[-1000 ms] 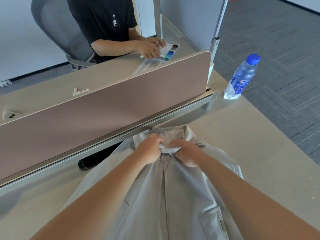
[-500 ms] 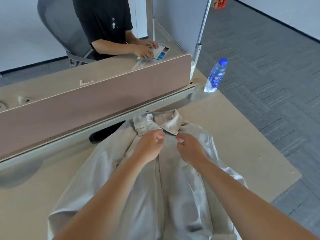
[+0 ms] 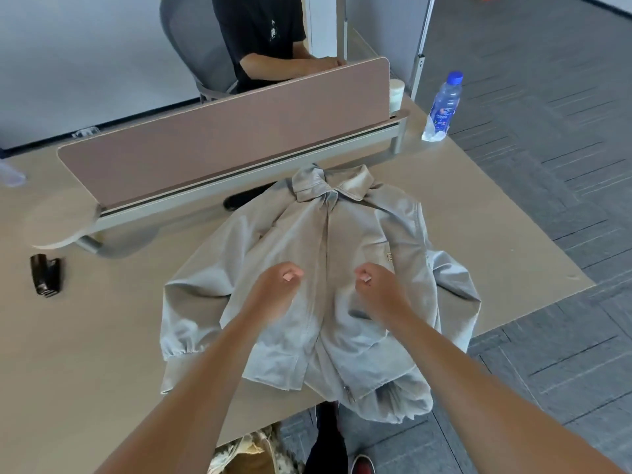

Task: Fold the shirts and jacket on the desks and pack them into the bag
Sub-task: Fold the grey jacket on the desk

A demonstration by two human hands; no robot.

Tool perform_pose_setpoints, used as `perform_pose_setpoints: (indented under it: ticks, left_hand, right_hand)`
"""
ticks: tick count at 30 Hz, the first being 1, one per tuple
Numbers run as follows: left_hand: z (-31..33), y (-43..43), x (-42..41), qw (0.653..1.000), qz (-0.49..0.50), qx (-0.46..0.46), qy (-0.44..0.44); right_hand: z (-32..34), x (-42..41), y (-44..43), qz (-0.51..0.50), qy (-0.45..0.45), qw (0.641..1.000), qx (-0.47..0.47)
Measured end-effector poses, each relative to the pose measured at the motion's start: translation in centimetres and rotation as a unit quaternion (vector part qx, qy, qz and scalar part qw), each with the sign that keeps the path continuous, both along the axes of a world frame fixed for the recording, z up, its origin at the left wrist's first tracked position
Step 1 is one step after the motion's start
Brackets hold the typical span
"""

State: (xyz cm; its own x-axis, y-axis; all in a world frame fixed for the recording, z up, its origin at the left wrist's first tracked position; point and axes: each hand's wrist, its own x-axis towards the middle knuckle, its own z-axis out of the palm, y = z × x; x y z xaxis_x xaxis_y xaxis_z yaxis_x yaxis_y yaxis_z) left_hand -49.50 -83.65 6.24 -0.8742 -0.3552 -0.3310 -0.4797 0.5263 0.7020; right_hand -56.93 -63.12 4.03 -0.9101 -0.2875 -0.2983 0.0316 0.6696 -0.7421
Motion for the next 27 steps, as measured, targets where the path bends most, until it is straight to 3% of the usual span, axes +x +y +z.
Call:
perform_pose_setpoints:
  ticks: [4, 10, 13, 16, 20, 27]
  left_hand:
    - [-0.6, 0.9, 4.5, 0.999, 0.046, -0.007, -0.024]
    - [-2.7, -1.4, 9.6, 0.991, 0.113, -0.058, -0.032]
    - [-3.2, -3.0, 11.2, 0.988, 0.112, -0.091, -0.050]
    - [-4.4, -4.1, 12.6, 0.983, 0.151, -0.050, -0.088]
    - [-6.4, -5.3, 13.5, 0.985, 0.148, -0.003, -0.092]
    - [-8.1, -6.4, 13.6, 0.990, 0.108, -0.032, -0.079]
  right_hand:
    - [-0.2, 4.4, 0.8, 0.055, -0.011, 0.998, 0.039]
    - [-0.8, 8.5, -1.7, 0.108, 0.073, 0.990, 0.060]
    - [-1.9, 10.5, -3.7, 0.114, -0.004, 0.992, 0.058]
    - [-4.2, 12.7, -5.2, 0.138, -0.089, 0.981, 0.099]
    - [-7.4, 15.1, -6.8, 0.182, -0.139, 0.967, 0.108]
    - [-9.8, 16.4, -9.8, 0.078, -0.163, 0.982, 0.046]
